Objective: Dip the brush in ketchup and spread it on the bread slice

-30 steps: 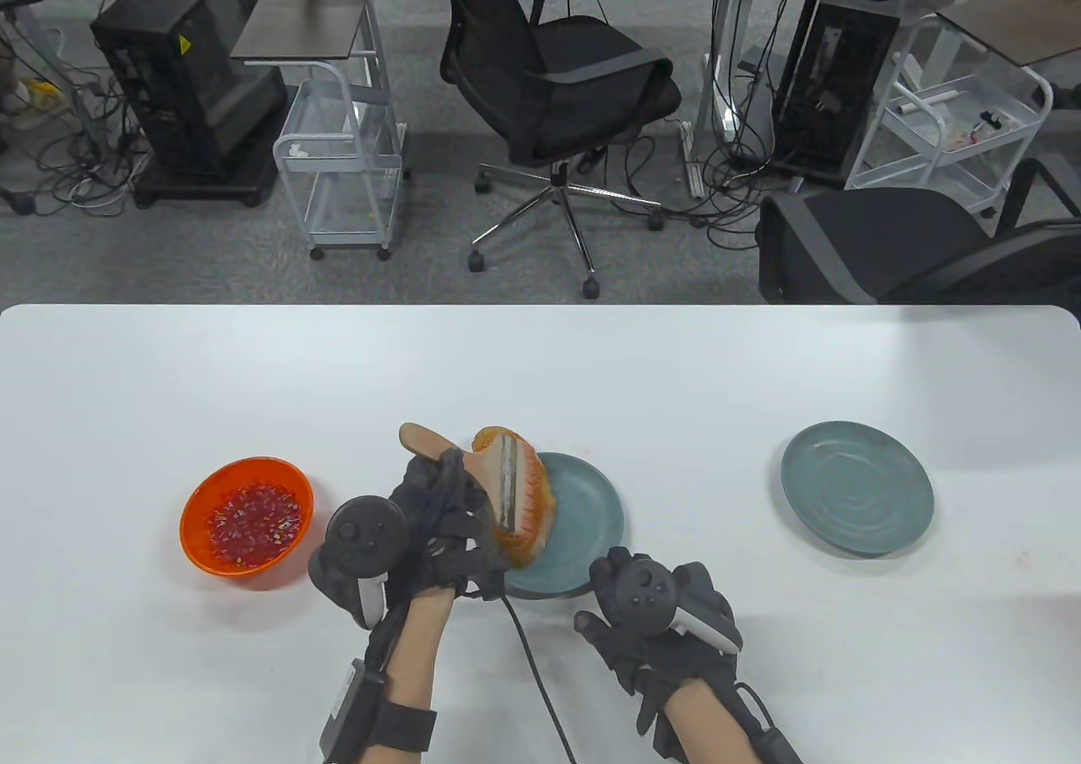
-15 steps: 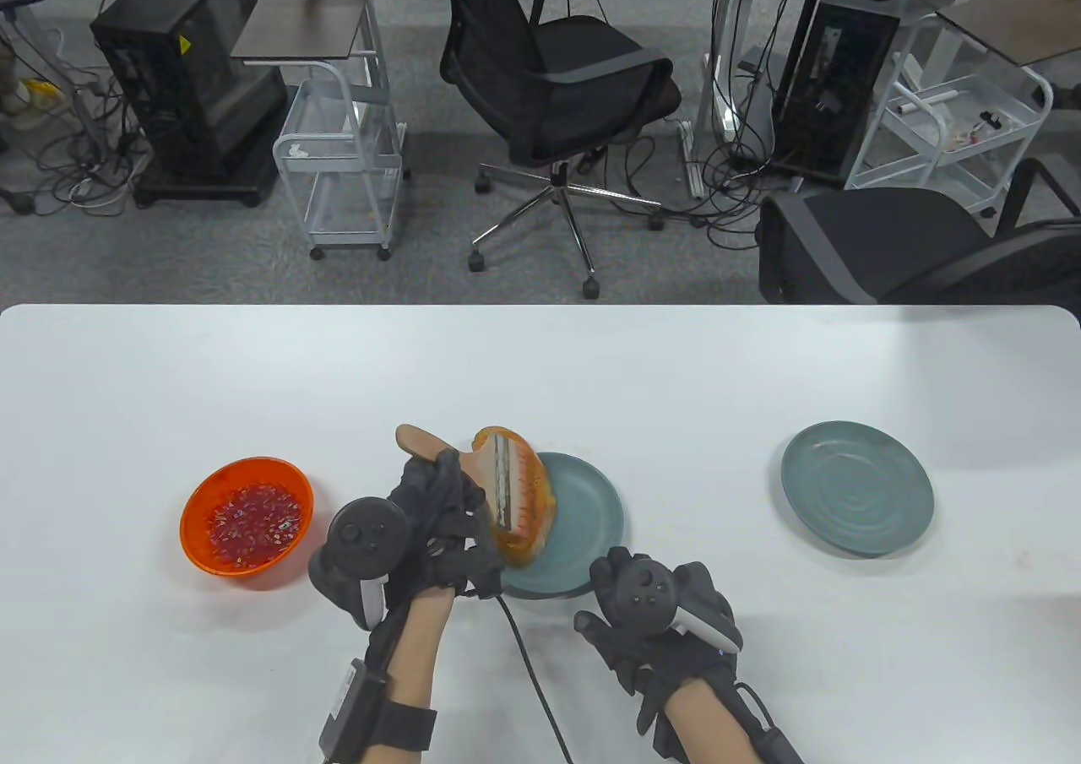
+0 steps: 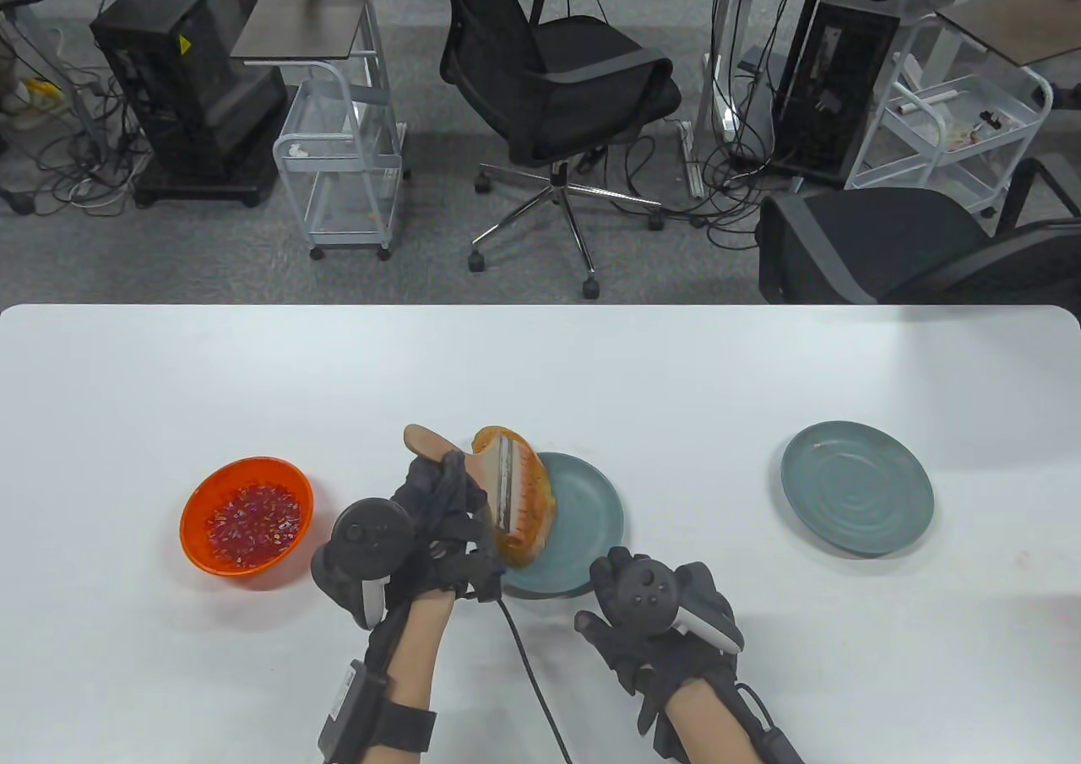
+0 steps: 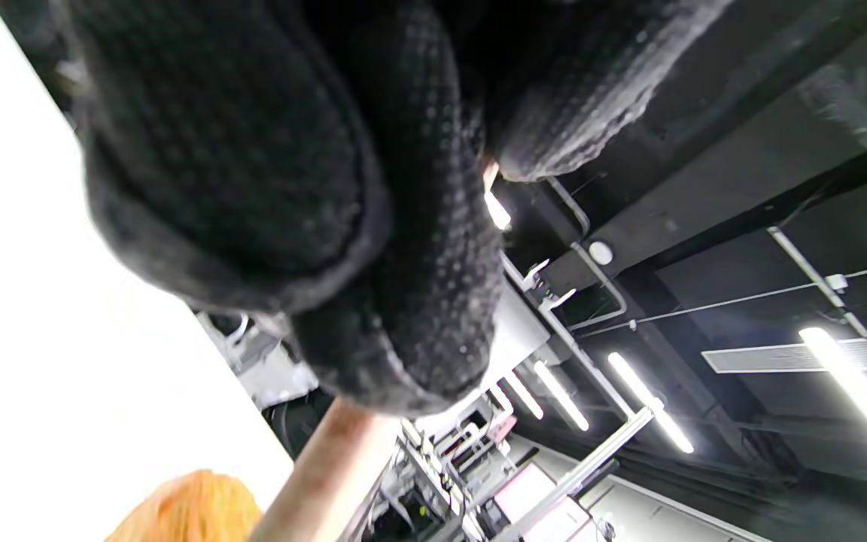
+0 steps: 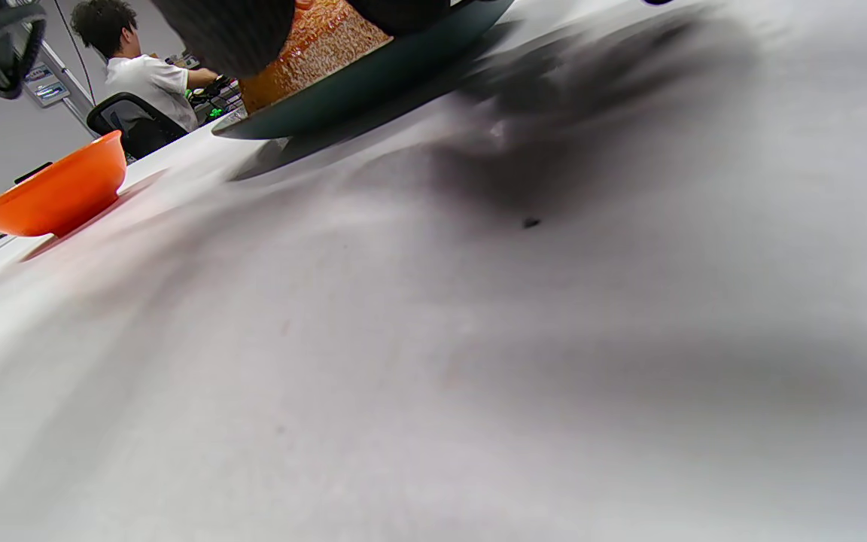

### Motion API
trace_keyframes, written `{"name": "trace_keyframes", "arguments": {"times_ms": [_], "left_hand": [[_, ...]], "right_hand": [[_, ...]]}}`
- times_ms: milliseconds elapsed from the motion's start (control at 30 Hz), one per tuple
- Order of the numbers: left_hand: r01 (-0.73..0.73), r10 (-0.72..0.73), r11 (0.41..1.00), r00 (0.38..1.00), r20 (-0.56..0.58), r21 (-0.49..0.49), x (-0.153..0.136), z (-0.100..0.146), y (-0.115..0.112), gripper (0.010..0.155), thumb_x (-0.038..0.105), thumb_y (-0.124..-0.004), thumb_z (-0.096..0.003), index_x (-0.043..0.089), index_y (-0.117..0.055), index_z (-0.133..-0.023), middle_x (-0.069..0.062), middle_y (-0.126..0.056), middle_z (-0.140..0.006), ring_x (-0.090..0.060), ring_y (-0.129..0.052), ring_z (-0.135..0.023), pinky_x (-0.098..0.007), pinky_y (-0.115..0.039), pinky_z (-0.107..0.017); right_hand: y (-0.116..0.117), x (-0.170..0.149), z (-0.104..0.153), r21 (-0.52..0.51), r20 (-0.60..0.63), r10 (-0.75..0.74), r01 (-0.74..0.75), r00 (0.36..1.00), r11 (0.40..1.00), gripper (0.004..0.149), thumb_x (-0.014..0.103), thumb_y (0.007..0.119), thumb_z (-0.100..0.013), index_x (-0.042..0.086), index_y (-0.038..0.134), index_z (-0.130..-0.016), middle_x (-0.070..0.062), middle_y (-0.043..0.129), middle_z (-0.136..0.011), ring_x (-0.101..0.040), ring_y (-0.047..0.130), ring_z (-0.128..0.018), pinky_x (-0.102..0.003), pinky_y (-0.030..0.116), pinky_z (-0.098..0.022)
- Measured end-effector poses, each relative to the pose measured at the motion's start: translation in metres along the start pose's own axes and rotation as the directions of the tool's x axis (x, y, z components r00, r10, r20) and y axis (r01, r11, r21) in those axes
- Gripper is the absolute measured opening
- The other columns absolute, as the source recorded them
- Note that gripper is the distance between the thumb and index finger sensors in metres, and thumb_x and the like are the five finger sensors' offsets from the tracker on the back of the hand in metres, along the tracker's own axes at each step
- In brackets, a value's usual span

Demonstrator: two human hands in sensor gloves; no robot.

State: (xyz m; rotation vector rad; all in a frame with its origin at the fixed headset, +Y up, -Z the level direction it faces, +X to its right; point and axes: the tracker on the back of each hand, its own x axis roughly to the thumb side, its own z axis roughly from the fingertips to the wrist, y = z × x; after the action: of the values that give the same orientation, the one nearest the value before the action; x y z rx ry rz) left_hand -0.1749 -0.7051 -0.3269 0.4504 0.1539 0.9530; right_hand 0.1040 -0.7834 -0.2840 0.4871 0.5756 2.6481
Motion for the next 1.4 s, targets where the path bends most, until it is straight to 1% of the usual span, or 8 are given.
{"name": "trace_keyframes", "arguments": {"times_ms": [100,200,267,500,700,967,1200,1400], "left_hand": [[0.031,-0.031,1.0,0.999,-0.015,-0.004,-0.003,-0.003,0.003,0.05,0.035,-0.082,-0.0579,-0.011,-0.092,-0.076,-0.022,-0.109,-0.051,-0.018,-0.121,-0.029,-0.034,-0.103,-0.022],[0.157,-0.161,0.983,0.986,0.039,0.096,0.0,-0.004,0.018,0.05,0.035,-0.081,-0.0585,-0.01,-0.092,-0.075,-0.02,-0.109,-0.051,-0.015,-0.12,-0.028,-0.033,-0.104,-0.021],[0.135,-0.141,0.985,0.988,0.055,0.108,0.003,-0.004,0.022,0.05,0.036,-0.081,-0.0582,-0.01,-0.092,-0.075,-0.02,-0.109,-0.051,-0.016,-0.12,-0.028,-0.034,-0.103,-0.021],[0.004,-0.005,1.0,1.0,-0.014,-0.027,-0.004,-0.005,0.0,0.05,0.035,-0.081,-0.0582,-0.011,-0.092,-0.076,-0.022,-0.109,-0.051,-0.018,-0.12,-0.028,-0.035,-0.103,-0.022],[0.132,-0.135,0.984,0.991,0.019,0.119,0.0,-0.008,0.021,0.05,0.036,-0.08,-0.0585,-0.009,-0.091,-0.077,-0.021,-0.108,-0.053,-0.018,-0.119,-0.03,-0.036,-0.102,-0.025],[0.01,-0.01,0.999,1.0,-0.001,-0.049,0.003,-0.004,-0.002,0.05,0.035,-0.081,-0.0581,-0.01,-0.092,-0.077,-0.022,-0.108,-0.052,-0.019,-0.119,-0.029,-0.037,-0.102,-0.023],[0.143,-0.15,0.983,0.987,0.061,0.113,0.009,-0.004,0.015,0.05,0.036,-0.081,-0.0582,-0.009,-0.092,-0.077,-0.02,-0.109,-0.053,-0.017,-0.12,-0.03,-0.035,-0.102,-0.024],[-0.015,0.014,1.0,0.999,-0.038,-0.016,0.006,-0.001,-0.003,0.05,0.034,-0.082,-0.0576,-0.012,-0.094,-0.073,-0.021,-0.11,-0.049,-0.018,-0.121,-0.026,-0.035,-0.104,-0.02]], "right_hand": [[0.0,0.0,0.0,0.003,0.001,-0.006,0.006,1.0,1.0,0.069,0.045,0.059,-0.066,0.006,0.029,-0.115,-0.026,0.01,-0.113,-0.055,0.016,-0.103,-0.067,0.031,-0.069],[0.0,-0.001,0.0,0.004,0.002,-0.009,0.009,1.0,1.0,0.069,0.045,0.058,-0.066,0.006,0.029,-0.115,-0.026,0.01,-0.114,-0.055,0.015,-0.103,-0.067,0.031,-0.069],[0.0,0.0,0.0,0.004,0.0,-0.009,0.009,1.0,1.0,0.069,0.045,0.058,-0.066,0.006,0.029,-0.115,-0.026,0.01,-0.113,-0.055,0.015,-0.103,-0.067,0.031,-0.069],[0.0,0.0,0.0,0.004,0.0,-0.004,0.004,1.0,1.0,0.069,0.045,0.058,-0.066,0.006,0.029,-0.115,-0.026,0.01,-0.113,-0.055,0.015,-0.103,-0.067,0.031,-0.069],[-0.001,-0.001,0.0,0.006,0.002,-0.021,0.021,1.0,1.0,0.069,0.045,0.058,-0.066,0.007,0.029,-0.115,-0.025,0.01,-0.114,-0.055,0.015,-0.103,-0.067,0.031,-0.069],[0.0,-0.002,0.0,0.004,-0.002,-0.014,0.014,1.0,1.0,0.069,0.045,0.058,-0.066,0.006,0.029,-0.115,-0.026,0.01,-0.113,-0.055,0.015,-0.103,-0.067,0.031,-0.069],[0.0,-0.002,0.0,0.006,0.0,-0.017,0.017,1.0,1.0,0.069,0.045,0.058,-0.066,0.006,0.029,-0.115,-0.026,0.01,-0.113,-0.055,0.015,-0.103,-0.067,0.031,-0.069],[0.0,-0.003,0.0,0.008,0.001,-0.035,0.035,0.999,0.999,0.069,0.045,0.058,-0.066,0.007,0.029,-0.115,-0.026,0.01,-0.113,-0.055,0.015,-0.103,-0.067,0.031,-0.069]]}}
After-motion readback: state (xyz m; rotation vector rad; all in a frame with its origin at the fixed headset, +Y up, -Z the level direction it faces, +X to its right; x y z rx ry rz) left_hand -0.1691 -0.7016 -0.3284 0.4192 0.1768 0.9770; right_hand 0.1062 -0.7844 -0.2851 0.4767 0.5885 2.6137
